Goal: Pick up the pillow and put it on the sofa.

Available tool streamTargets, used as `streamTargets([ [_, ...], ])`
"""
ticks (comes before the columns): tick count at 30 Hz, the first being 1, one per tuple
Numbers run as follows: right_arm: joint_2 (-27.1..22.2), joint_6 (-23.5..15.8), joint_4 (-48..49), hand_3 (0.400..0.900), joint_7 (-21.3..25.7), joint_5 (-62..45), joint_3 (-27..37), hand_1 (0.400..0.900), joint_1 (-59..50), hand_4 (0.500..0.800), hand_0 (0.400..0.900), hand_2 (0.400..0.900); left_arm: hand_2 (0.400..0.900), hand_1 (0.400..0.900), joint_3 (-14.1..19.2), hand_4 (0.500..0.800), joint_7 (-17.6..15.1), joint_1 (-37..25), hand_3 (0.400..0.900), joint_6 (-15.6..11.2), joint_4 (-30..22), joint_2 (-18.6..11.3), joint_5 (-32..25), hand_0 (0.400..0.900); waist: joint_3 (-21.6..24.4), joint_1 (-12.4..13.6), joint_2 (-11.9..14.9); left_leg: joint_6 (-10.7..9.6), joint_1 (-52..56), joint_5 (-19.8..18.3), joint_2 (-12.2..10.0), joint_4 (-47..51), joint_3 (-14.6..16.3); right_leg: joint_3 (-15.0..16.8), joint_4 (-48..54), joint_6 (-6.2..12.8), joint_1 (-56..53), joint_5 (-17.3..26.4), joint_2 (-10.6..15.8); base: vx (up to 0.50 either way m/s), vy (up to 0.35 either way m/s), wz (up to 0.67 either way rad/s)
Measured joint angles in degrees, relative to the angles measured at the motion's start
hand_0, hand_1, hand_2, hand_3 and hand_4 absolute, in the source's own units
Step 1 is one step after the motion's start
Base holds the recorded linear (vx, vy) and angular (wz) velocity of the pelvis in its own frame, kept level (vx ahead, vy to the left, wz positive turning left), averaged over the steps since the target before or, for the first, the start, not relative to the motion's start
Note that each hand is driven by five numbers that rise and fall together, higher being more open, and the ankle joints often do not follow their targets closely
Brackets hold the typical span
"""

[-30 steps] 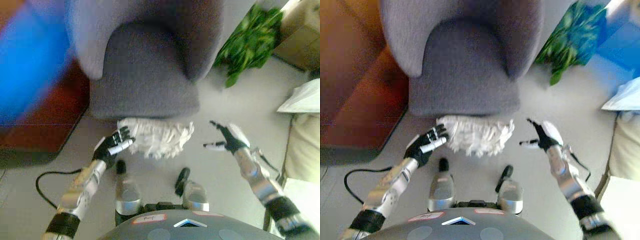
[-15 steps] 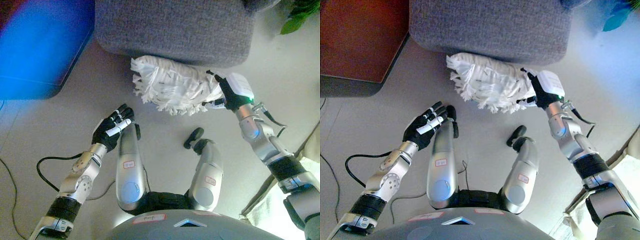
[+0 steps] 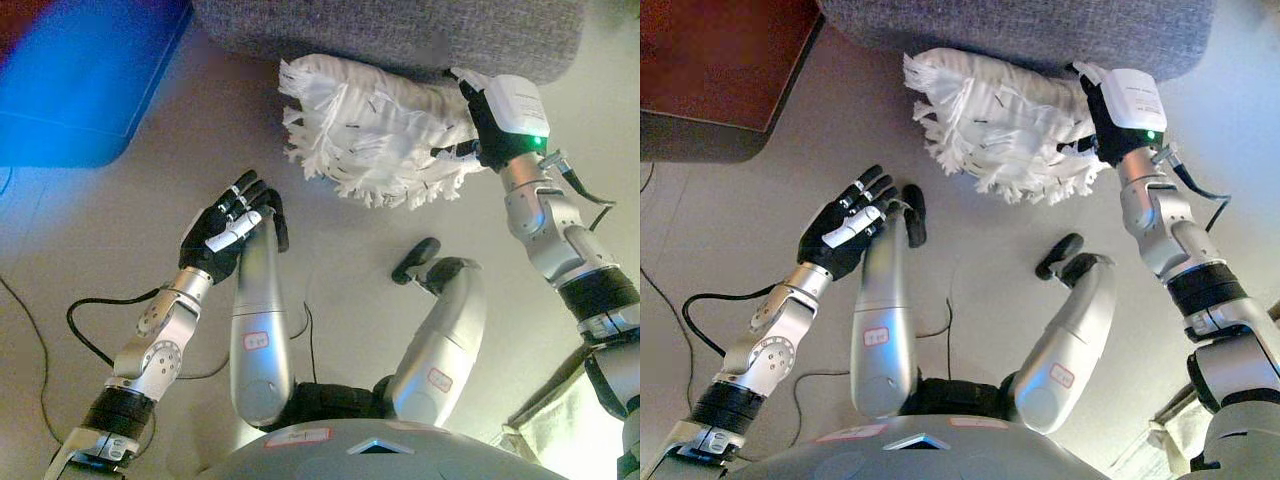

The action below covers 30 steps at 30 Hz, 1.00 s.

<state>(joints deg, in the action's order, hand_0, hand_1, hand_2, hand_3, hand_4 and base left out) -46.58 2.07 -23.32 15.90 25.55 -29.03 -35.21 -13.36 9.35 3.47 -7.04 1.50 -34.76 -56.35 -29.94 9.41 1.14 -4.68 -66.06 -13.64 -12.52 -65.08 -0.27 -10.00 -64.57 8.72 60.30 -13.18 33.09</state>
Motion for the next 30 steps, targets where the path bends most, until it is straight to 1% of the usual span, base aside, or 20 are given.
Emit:
streamTargets([
  [3,0.0,1.8,-3.3,0.900,-1.7,-0.6,-2.3,0.900,-2.9,0.800,0.900,0.900,0.900,0.900,0.0,0.800,1.2,-0.3,0.900,-0.1,-0.9,0.0,-2.2,0.900,0.0,0.8,-0.4,-0.2,-2.4,-1.0,0.3,-3.4,-0.9,1.5,-4.3,-0.20,2.8,-2.1,0.6,0.04,0.024,0.09],
  [6,0.1,3.0,-6.5,0.900,-5.7,-3.3,-4.2,0.900,-5.2,0.800,0.900,0.900,0.900,0.900,0.1,0.800,2.1,-0.7,0.900,-0.1,-1.6,0.0,-3.2,0.900,0.0,2.0,-0.5,-0.9,-4.0,-2.2,0.2,-6.2,-1.9,1.9,-7.9,-0.62,4.3,-4.1,0.9,0.04,0.002,0.09],
  [8,0.2,3.7,-8.0,0.900,-8.7,-5.0,-6.1,0.900,-7.5,0.800,0.900,0.900,0.900,0.900,0.1,0.800,2.6,-0.9,0.900,0.0,-1.9,-0.1,-3.7,0.900,0.0,2.1,-0.5,-1.4,-4.6,-2.8,0.3,-7.6,-2.9,1.8,-9.7,-0.78,4.5,-5.4,1.2,0.05,-0.016,0.09],
  [10,0.2,4.2,-9.0,0.900,-10.6,-6.7,-7.0,0.900,-9.7,0.800,0.900,0.900,0.900,0.900,0.1,0.800,2.7,-1.1,0.900,0.1,-2.0,-0.1,-4.4,0.900,0.0,2.2,-0.5,-1.6,-5.1,-3.3,0.5,-8.8,-3.5,1.9,-11.3,-0.82,4.8,-6.5,1.6,0.04,0.005,0.05],
  [12,0.5,5.0,-11.9,0.900,-11.5,-8.3,-9.7,0.900,-13.2,0.800,0.900,0.900,0.900,0.900,0.1,0.800,3.2,-1.2,0.900,0.1,-2.1,0.0,-4.8,0.900,0.0,2.4,-0.5,-2.0,-5.5,-3.9,0.5,-10.1,-4.2,2.0,-12.6,-0.87,4.9,-7.3,1.6,0.04,0.030,0.02],
  [14,1.4,6.0,-14.3,0.900,-11.6,-9.2,-10.5,0.900,-15.0,0.800,0.900,0.900,0.900,0.900,0.0,0.800,3.3,-1.6,0.900,0.2,-2.0,0.1,-4.8,0.900,0.0,3.0,-0.6,-2.2,-5.6,-4.2,0.5,-10.8,-4.4,2.2,-13.5,-0.86,5.0,-7.8,1.7,0.03,0.027,0.04],
  [17,4.1,7.7,-18.9,0.900,-11.9,-9.2,-11.2,0.900,-17.0,0.800,0.900,0.900,0.900,0.900,-0.7,0.800,3.2,-2.4,0.900,0.2,-1.9,0.6,-4.8,0.900,0.0,4.1,-0.6,-2.3,-5.6,-4.4,0.5,-11.2,-4.7,2.3,-14.1,-0.92,5.1,-8.1,1.8,0.03,0.039,0.05],
  [19,6.5,9.9,-22.5,0.900,-12.8,-9.6,-11.7,0.900,-19.2,0.800,0.900,0.900,0.900,0.900,-1.2,0.800,3.0,-2.8,0.900,0.2,-1.8,1.1,-4.9,0.900,0.0,4.4,-0.8,-2.3,-5.6,-4.5,0.6,-11.8,-4.9,2.5,-14.5,-0.90,5.1,-8.2,1.8,0.02,0.046,0.05],
  [20,7.5,11.2,-24.3,0.594,-13.5,-9.9,-12.3,0.594,-20.4,0.616,0.594,0.594,0.900,0.900,-1.5,0.800,2.9,-3.3,0.900,0.2,-1.6,1.1,-5.3,0.900,0.0,4.8,-1.0,-2.3,-5.6,-4.6,0.6,-12.0,-5.0,2.7,-14.7,-0.90,5.1,-8.2,1.7,0.01,0.029,0.05],
  [21,8.0,12.5,-25.3,0.451,-14.4,-10.3,-12.7,0.451,-21.2,0.531,0.451,0.451,0.900,0.900,-2.2,0.800,2.7,-3.6,0.900,0.2,-1.5,1.2,-5.3,0.900,0.0,5.2,-1.2,-2.3,-5.6,-4.6,0.8,-12.1,-5.0,2.8,-14.9,-0.89,5.1,-8.2,1.8,0.01,0.022,0.07],
  [22,8.7,13.6,-26.4,0.400,-15.1,-10.5,-12.9,0.400,-22.1,0.500,0.400,0.400,0.900,0.900,-2.5,0.800,2.6,-3.8,0.900,0.2,-1.5,1.4,-5.3,0.900,0.0,5.3,-1.3,-2.3,-5.6,-4.6,1.0,-12.2,-5.2,2.9,-15.0,-0.86,5.1,-8.2,1.8,0.01,0.012,0.06],
  [25,10.2,16.2,-28.0,0.400,-16.4,-12.4,-13.0,0.400,-24.2,0.500,0.400,0.400,0.900,0.900,-2.8,0.800,2.3,-3.9,0.900,0.1,-1.4,2.4,-5.3,0.900,0.0,5.5,-1.5,-2.3,-5.6,-4.6,1.5,-12.3,-5.6,3.2,-15.1,-0.69,5.1,-8.3,1.8,0.01,0.005,0.02],
  [28,11.0,17.5,-29.1,0.400,-16.3,-15.6,-13.0,0.400,-25.2,0.500,0.400,0.400,0.900,0.900,-2.8,0.800,1.9,-4.0,0.900,0.1,-1.3,3.2,-5.3,0.900,0.0,5.5,-2.0,-2.3,-5.6,-4.6,1.5,-12.4,-5.6,3.3,-15.3,-0.83,5.1,-8.3,1.9,0.00,0.000,0.00],
  [30,11.3,17.6,-29.6,0.400,-16.2,-17.5,-13.0,0.400,-25.3,0.500,0.400,0.400,0.900,0.900,-3.1,0.800,1.5,-4.1,0.900,0.1,-1.3,3.4,-5.3,0.900,0.0,5.5,-2.2,-2.4,-5.6,-4.6,1.6,-12.5,-5.6,3.3,-15.5,-0.92,5.1,-8.4,2.0,0.00,0.000,0.00],
])
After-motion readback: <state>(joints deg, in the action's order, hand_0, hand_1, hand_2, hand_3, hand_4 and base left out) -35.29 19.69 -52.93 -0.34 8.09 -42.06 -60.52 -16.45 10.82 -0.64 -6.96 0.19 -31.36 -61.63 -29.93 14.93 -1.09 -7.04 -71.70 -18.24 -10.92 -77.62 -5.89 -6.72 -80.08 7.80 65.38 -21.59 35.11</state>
